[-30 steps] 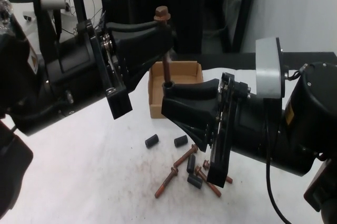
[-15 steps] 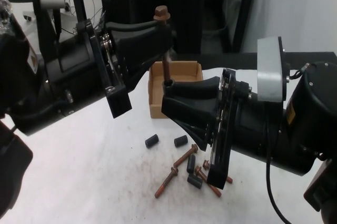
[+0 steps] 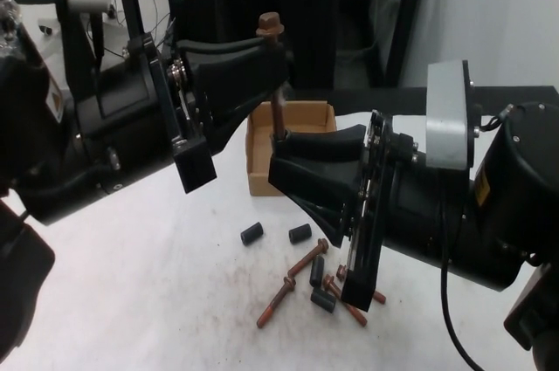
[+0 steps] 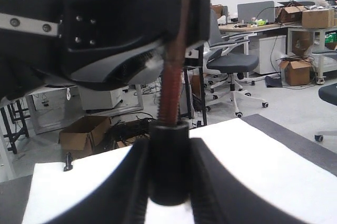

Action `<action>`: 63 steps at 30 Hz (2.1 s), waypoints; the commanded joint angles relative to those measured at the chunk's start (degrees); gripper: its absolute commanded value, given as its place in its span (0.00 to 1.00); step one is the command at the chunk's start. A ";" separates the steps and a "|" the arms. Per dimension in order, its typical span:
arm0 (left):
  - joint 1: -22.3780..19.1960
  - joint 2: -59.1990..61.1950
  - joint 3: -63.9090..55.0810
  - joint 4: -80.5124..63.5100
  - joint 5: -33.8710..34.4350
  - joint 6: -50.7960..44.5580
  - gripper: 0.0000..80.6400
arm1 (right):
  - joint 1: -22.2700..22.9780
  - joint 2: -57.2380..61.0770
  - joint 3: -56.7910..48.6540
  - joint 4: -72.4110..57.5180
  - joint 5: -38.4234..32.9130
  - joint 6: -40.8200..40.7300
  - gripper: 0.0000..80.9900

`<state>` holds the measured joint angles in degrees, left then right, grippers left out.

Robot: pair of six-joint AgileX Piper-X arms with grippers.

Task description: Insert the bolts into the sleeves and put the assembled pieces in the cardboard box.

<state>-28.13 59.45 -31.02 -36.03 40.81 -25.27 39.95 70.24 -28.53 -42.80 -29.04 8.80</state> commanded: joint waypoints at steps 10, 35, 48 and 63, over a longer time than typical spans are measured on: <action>-0.25 -0.60 -0.13 8.16 0.50 2.48 0.00 | 0.06 -0.46 -0.72 -1.11 0.46 -0.87 0.01; -0.25 -0.60 -0.13 3.69 5.57 3.05 0.38 | 0.06 -0.46 -0.72 -1.11 0.90 -0.87 0.01; -0.25 -0.60 -0.13 3.69 7.95 2.90 0.39 | -0.05 -0.46 -0.72 -1.52 2.15 -0.87 0.01; -0.25 -0.60 -0.13 3.69 6.40 3.27 0.39 | -0.05 -0.46 -0.72 -3.93 2.16 0.61 0.01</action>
<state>-28.13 59.45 -31.02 -31.66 47.68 -22.03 39.95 70.24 -28.53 -45.81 -28.16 9.16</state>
